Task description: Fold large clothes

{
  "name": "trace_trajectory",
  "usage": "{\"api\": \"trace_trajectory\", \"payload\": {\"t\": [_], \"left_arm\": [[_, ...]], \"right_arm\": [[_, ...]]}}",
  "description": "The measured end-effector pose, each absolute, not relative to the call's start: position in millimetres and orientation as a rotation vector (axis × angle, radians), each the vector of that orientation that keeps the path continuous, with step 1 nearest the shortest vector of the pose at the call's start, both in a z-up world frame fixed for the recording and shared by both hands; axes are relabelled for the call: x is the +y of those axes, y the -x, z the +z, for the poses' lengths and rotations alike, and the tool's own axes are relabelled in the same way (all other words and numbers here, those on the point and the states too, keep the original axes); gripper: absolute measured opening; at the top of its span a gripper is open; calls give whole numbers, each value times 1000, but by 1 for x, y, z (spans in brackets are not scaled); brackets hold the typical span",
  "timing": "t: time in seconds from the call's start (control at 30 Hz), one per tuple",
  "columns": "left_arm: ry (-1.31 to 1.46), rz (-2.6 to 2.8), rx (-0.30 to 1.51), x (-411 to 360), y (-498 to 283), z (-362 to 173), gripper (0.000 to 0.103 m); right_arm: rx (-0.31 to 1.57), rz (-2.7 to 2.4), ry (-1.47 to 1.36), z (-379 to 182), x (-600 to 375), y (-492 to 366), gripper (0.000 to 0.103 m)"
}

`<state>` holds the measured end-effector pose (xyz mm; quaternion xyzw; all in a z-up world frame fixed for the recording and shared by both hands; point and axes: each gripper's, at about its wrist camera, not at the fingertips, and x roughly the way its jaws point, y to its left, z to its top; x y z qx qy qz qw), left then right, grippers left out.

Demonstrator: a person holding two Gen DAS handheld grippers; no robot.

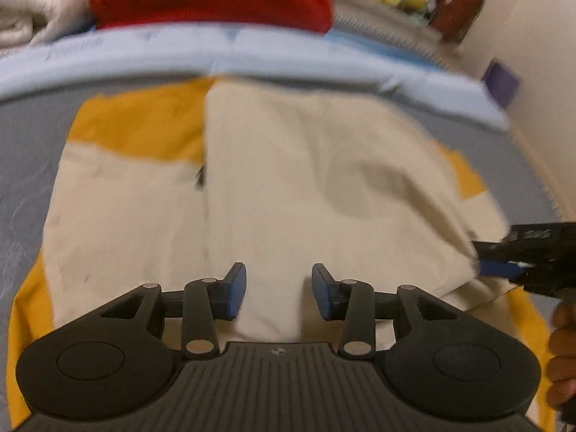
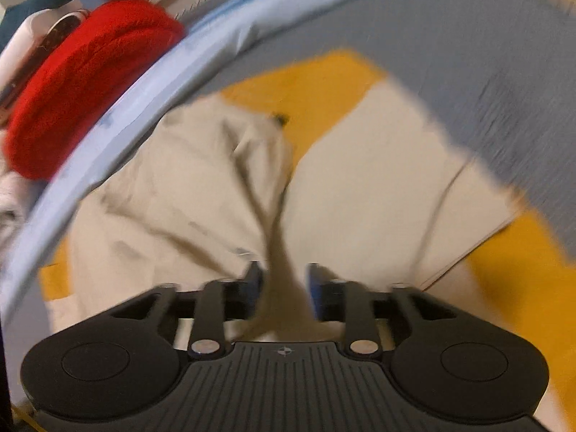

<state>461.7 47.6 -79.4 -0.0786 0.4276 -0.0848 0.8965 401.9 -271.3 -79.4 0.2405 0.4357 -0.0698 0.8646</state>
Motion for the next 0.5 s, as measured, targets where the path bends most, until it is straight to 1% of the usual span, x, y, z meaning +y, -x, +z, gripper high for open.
{"api": "trace_trajectory", "payload": {"t": [0.03,0.1,0.2,0.27,0.33,0.4,0.43,0.5], "left_arm": [[174,-205,860,44,-459,-74,45],[187,-264,854,36,-454,-75,45],[119,-284,938,17,-451,-95,45],[22,-254,1013,9,-450,-110,46],[4,-243,1022,9,-450,-112,46],[15,-233,1030,13,-450,-107,47],[15,-230,1028,16,-447,-103,47],[36,-233,1013,18,-450,-97,47]], "right_arm": [[883,-171,-475,-75,-270,-399,46],[797,-183,-424,-64,-265,-392,46],[681,-154,-420,-51,-260,-379,45],[652,-152,-411,-46,-259,-376,44],[625,-186,-399,-44,-265,-375,45],[576,-135,-449,-42,-271,-372,45],[579,-76,-470,-43,-271,-378,45],[652,88,-526,-53,-269,-391,45]]}}
